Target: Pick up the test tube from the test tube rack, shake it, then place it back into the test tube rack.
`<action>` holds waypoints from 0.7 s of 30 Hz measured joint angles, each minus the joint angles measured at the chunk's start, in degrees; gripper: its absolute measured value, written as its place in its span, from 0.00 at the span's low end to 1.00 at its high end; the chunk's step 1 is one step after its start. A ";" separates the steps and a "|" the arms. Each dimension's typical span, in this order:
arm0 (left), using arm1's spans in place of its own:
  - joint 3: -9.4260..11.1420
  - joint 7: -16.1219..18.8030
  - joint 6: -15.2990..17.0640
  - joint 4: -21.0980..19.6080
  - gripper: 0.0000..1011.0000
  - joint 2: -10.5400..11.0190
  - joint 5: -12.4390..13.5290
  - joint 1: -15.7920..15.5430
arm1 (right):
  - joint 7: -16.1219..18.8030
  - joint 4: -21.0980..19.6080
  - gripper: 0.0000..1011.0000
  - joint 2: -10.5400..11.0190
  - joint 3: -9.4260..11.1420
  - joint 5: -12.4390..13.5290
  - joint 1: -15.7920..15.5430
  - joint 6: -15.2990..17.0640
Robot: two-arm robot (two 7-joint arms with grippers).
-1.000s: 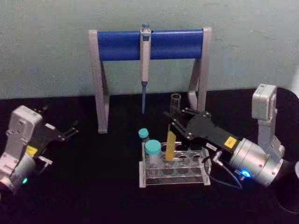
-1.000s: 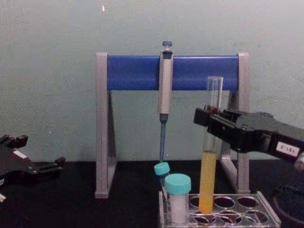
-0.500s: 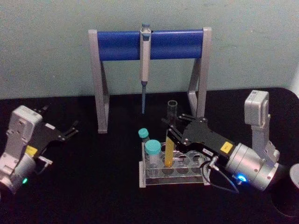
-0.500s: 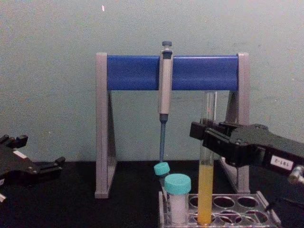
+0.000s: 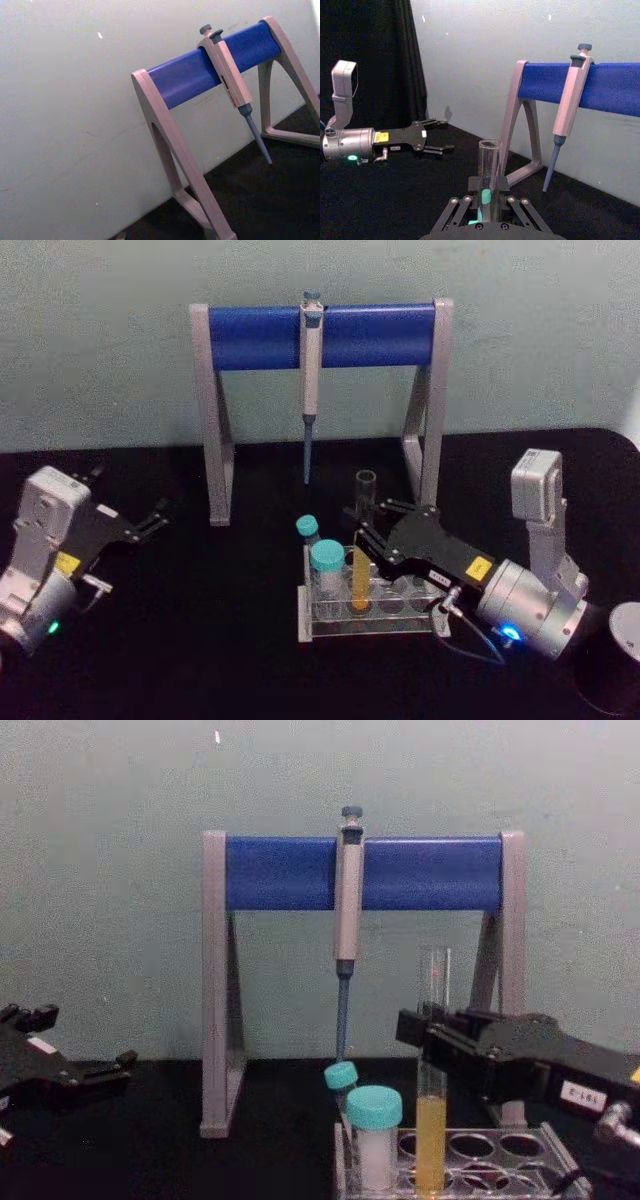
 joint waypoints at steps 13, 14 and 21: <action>0.00 0.00 0.00 0.00 0.99 0.00 0.00 0.00 | 0.09 2.16 0.23 -0.98 -0.34 -0.86 -0.27 -0.55; 0.00 0.00 0.00 0.00 0.99 0.00 0.00 0.00 | 0.07 2.24 0.23 -1.02 -0.35 -0.91 -0.32 -0.55; 0.00 0.00 0.00 0.00 0.99 0.00 0.00 0.00 | 0.07 2.83 0.23 -1.25 -0.28 -1.08 -0.59 -0.61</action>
